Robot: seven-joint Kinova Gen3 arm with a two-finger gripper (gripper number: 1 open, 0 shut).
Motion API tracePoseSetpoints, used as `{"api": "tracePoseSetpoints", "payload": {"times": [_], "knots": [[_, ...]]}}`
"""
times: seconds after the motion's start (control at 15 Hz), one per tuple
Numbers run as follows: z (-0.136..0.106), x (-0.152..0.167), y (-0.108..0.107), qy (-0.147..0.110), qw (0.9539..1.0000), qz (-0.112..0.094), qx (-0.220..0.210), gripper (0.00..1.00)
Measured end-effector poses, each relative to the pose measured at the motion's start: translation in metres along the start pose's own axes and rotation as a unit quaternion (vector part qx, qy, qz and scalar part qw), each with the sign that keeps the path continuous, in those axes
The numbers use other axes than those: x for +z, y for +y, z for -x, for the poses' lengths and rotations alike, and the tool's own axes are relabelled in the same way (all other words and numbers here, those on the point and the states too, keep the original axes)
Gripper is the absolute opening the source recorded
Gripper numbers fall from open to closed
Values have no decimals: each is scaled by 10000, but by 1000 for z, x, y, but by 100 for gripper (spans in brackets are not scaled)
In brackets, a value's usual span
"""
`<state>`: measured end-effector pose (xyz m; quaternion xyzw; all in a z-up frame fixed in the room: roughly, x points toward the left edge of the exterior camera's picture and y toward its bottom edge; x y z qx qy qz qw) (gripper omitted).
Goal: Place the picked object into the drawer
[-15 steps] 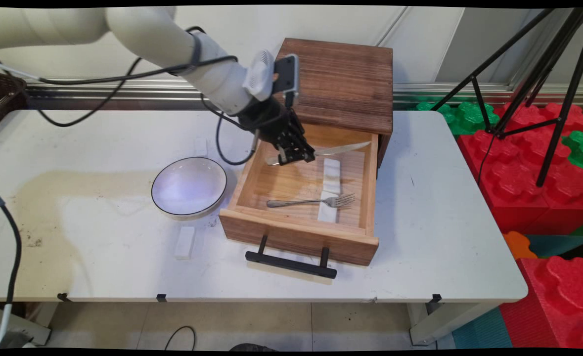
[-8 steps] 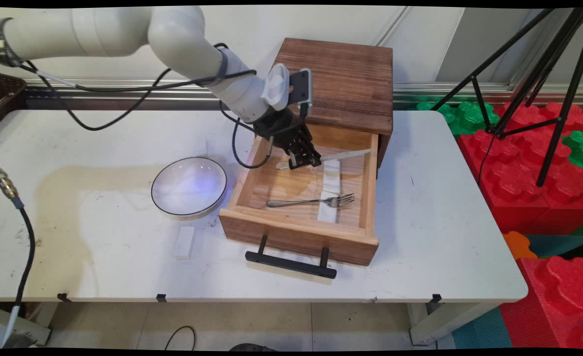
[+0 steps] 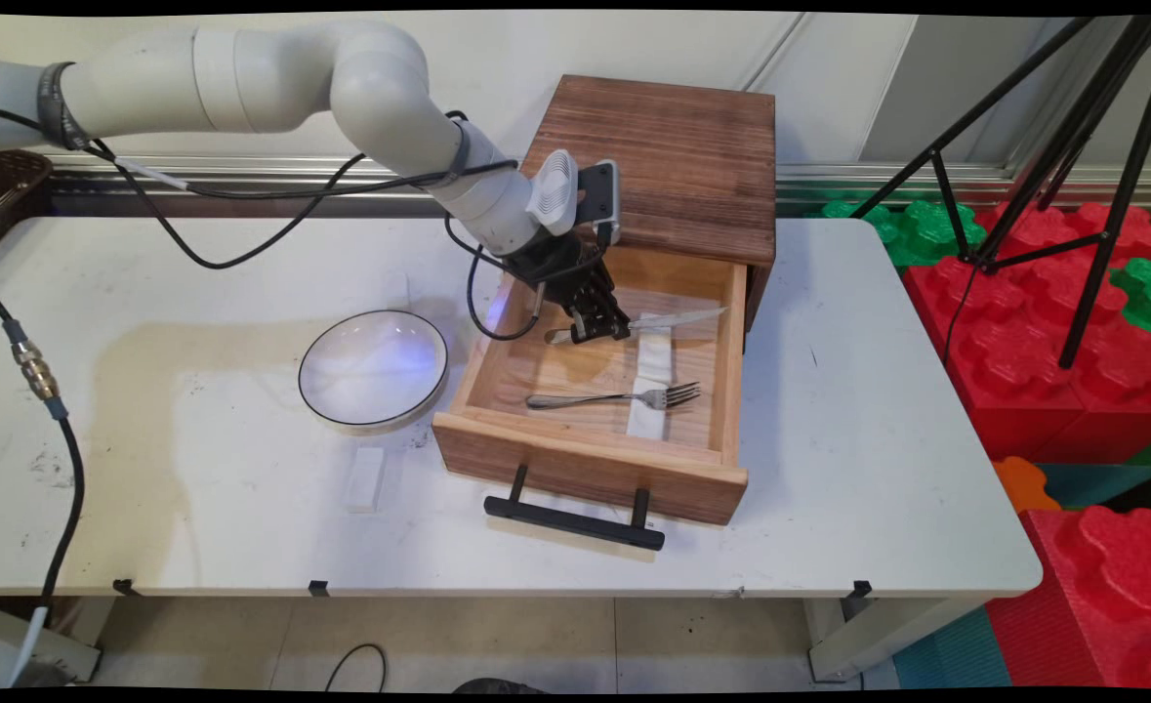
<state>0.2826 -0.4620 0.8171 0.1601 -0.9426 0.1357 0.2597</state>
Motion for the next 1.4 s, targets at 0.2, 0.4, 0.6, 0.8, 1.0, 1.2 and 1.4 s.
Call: {"api": "tracePoseSetpoints", "payload": {"times": [0.2, 0.4, 0.6, 0.8, 1.0, 1.2, 1.4], "knots": [[5, 7, -4, -32, 10000, 12, -44, 0], [8, 11, -6, -41, 10000, 20, -77, 0], [9, 13, -7, -39, 9999, 27, -95, 0], [8, 12, -7, -18, 9999, -1, -102, 0], [5, 7, -7, 22, 9999, -28, -115, 100], [3, 2, -7, 39, 9999, -61, -111, 100], [1, -9, -5, 66, 9999, -116, -94, 100]]}}
